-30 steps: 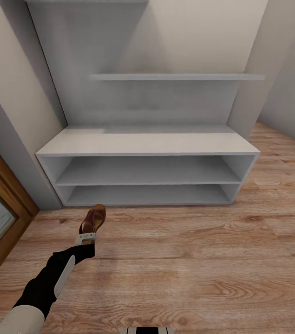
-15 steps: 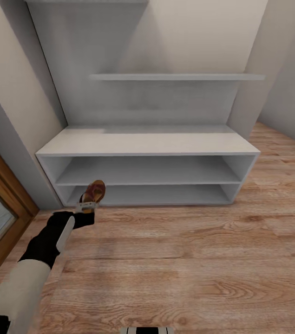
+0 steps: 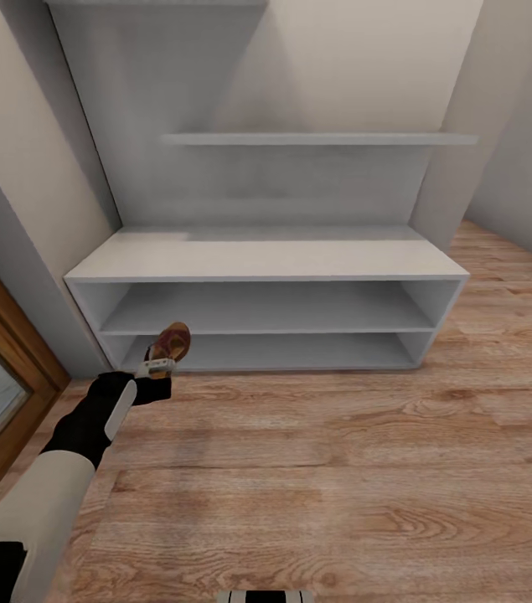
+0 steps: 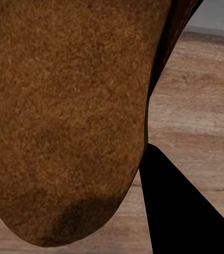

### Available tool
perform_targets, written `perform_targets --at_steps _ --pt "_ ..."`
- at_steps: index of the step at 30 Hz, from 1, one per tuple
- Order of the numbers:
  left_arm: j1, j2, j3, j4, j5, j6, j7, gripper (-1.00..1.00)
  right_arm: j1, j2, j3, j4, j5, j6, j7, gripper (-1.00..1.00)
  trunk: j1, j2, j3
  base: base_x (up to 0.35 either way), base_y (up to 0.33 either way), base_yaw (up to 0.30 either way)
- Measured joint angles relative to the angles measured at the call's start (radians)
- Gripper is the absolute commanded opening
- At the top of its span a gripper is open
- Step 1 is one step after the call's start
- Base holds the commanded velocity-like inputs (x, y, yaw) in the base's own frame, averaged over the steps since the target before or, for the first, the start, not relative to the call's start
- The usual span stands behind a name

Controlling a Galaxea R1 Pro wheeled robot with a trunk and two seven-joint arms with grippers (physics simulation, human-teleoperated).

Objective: Pick up the two gym shoes and the two sandals from the corridor floor and place them onto the hallstand (shoe rack) in the corridor, making sure they are on the rack and not on the floor. Arrange them so the two gym shoes are next to each other and the two sandals are next to each other.

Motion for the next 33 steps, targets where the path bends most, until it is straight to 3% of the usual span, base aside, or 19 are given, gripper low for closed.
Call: perform_targets --at_steps 12,21,33 --pt "-0.001 -0.001 -0.003 0.012 -0.001 -0.004 -0.003 -1.0 0.0 0.0 0.0 0.0 0.0 -0.001 0.0 -1.0 0.0 0.0 0.0 0.039 0.0 0.0" --pt "-0.001 -0.001 -0.002 0.079 -0.001 -0.036 -0.004 -1.0 0.0 0.001 0.0 -0.001 0.001 -0.001 0.0 -1.0 -0.001 0.0 0.0 0.303 0.0 0.0" --pt "-0.002 0.001 0.0 0.088 -0.002 -0.047 -0.004 -1.0 0.0 0.002 0.0 -0.001 0.001 -0.001 0.0 -1.0 -0.001 0.0 0.0 0.341 0.001 0.0"
